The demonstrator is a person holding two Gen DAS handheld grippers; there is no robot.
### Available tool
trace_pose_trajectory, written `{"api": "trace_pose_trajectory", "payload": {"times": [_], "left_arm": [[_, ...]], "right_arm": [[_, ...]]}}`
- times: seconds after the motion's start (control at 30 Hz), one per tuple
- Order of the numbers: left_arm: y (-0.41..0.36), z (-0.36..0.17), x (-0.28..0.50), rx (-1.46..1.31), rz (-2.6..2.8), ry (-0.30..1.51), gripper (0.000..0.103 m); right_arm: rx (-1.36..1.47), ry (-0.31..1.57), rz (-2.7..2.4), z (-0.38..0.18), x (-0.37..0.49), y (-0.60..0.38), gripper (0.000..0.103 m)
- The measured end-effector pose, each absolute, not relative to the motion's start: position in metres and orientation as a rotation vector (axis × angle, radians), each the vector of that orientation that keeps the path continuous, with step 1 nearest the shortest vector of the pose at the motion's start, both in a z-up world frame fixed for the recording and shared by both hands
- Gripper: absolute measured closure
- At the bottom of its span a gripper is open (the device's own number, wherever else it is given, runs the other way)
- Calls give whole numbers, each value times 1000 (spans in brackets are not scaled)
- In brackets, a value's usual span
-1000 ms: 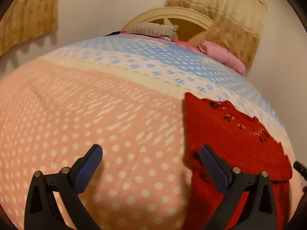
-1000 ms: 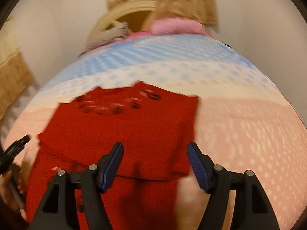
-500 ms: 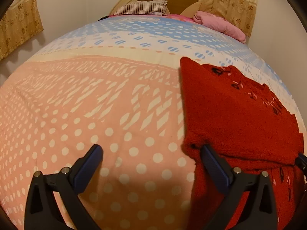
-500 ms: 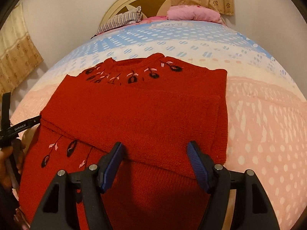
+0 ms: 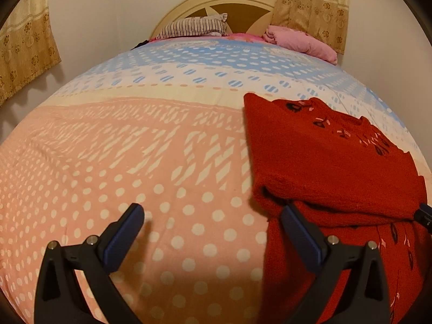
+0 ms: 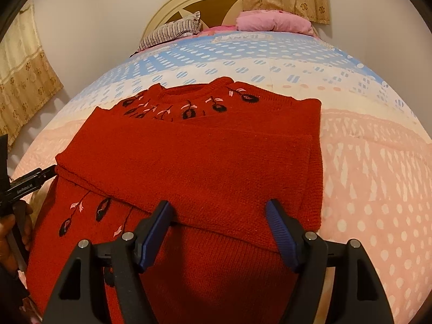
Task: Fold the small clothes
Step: 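Press and smooth the folded sweater with the open right gripper, then move both open grippers over the sweater hem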
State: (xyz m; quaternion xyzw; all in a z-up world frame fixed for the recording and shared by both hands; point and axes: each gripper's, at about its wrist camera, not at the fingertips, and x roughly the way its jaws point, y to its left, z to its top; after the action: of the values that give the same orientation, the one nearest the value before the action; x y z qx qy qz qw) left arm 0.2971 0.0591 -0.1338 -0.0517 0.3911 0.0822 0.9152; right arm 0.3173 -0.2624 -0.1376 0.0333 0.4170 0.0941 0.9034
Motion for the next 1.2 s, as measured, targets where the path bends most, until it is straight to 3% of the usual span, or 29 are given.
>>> {"api": "trace_pose_trajectory", "payload": {"times": [1.2], "left_arm": [[19,-94,189,-6,-61,750,0]], "right_arm": [[138,856,260,-116,218,-249,27]]}}
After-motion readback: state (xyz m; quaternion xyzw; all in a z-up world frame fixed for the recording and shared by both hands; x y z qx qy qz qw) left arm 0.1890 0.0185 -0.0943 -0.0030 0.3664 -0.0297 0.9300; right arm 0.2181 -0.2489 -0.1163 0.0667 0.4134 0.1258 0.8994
